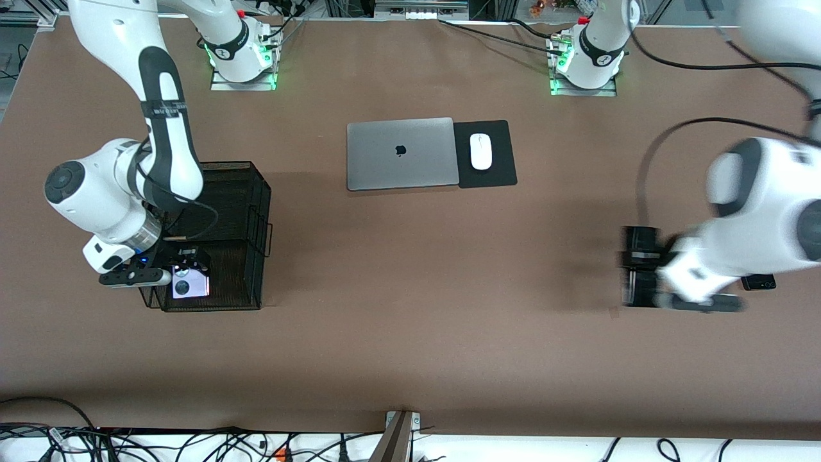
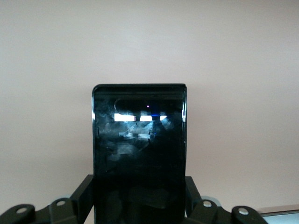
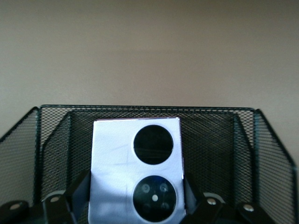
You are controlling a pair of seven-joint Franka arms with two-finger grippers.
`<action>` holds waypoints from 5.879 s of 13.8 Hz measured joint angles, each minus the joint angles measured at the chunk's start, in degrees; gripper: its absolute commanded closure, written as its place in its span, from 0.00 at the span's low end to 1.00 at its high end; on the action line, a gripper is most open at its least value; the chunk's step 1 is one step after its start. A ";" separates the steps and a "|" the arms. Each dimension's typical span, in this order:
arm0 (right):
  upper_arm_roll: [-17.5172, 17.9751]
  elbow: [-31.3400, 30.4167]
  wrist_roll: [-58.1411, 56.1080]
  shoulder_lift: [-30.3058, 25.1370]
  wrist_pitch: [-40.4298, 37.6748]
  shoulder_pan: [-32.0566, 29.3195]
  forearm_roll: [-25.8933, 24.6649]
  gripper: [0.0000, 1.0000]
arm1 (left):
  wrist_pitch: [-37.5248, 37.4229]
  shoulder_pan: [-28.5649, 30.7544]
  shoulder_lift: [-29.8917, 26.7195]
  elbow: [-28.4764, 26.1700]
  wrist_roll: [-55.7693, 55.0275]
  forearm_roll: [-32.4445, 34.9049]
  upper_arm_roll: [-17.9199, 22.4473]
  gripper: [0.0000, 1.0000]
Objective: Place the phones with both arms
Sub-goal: 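Set the black phone by the laptop while the right gripper leaves the basket, then grasp the black phone with the right gripper while the left gripper withdraws, then move the black phone into the basket while the left gripper grips the flip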
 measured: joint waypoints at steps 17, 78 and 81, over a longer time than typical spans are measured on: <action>0.18 4.35 0.13 2.12 -1.70 0.41 3.57 0.00 | 32.32 -27.99 20.97 -3.50 -37.68 10.10 1.77 0.00; 1.36 43.82 73.36 26.20 -16.97 34.62 -15.11 0.57 | -11.94 19.34 -9.53 1.41 21.51 2.34 2.01 0.00; 0.40 42.92 66.69 18.43 -25.96 31.04 -15.12 0.57 | -11.95 19.30 -9.23 1.18 21.28 4.33 2.02 0.00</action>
